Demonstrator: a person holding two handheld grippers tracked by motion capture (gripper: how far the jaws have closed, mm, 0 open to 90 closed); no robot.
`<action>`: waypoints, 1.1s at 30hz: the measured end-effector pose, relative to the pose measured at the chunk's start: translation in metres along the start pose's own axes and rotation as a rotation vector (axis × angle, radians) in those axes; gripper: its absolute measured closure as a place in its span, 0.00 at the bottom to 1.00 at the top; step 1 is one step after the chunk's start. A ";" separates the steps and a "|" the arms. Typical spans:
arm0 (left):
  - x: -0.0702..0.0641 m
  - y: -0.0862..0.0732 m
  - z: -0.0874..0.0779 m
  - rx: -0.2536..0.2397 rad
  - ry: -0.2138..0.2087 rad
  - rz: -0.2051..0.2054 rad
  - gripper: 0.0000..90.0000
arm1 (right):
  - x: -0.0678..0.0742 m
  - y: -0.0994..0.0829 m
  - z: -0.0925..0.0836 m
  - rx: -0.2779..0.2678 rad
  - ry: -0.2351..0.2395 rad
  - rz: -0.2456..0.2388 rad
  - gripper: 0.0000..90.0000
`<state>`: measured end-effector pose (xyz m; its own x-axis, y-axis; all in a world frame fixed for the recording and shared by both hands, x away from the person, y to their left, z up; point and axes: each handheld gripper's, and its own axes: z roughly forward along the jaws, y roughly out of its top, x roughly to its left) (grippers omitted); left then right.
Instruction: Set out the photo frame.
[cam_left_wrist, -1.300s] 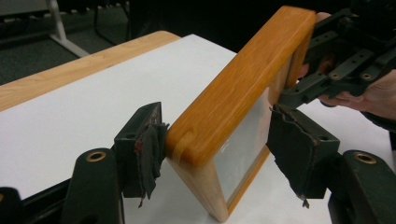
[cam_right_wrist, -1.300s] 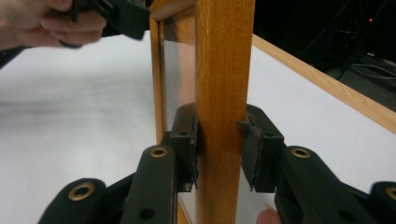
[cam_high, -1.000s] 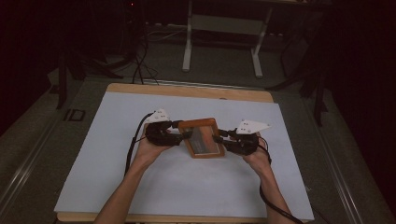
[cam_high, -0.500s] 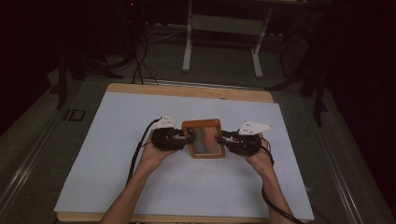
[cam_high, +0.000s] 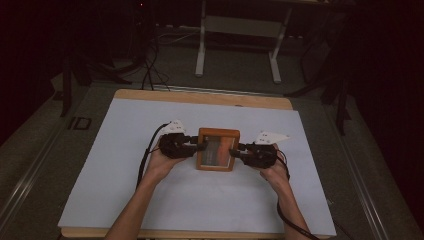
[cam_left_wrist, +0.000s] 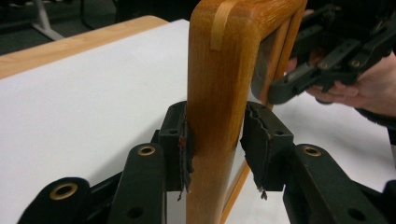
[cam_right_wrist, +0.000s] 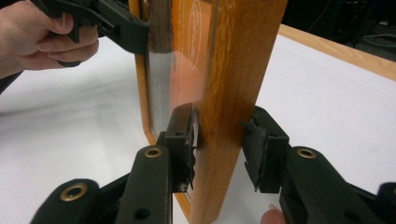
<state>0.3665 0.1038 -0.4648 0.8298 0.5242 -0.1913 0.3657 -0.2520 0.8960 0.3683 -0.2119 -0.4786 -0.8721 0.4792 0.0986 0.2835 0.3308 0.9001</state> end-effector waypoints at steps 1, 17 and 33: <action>0.001 0.000 -0.003 -0.004 0.005 -0.004 0.69 | 0.001 0.001 0.003 0.003 0.002 0.006 0.72; 0.018 -0.016 -0.018 -0.021 0.028 -0.074 0.69 | 0.004 0.005 0.032 0.009 0.044 0.060 0.73; 0.029 -0.018 -0.010 -0.022 0.064 -0.123 0.67 | -0.006 0.005 0.039 0.005 0.048 0.119 0.74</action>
<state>0.3801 0.1315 -0.4823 0.7507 0.6007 -0.2751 0.4530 -0.1648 0.8761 0.3906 -0.1811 -0.4911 -0.8502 0.4759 0.2252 0.3884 0.2782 0.8785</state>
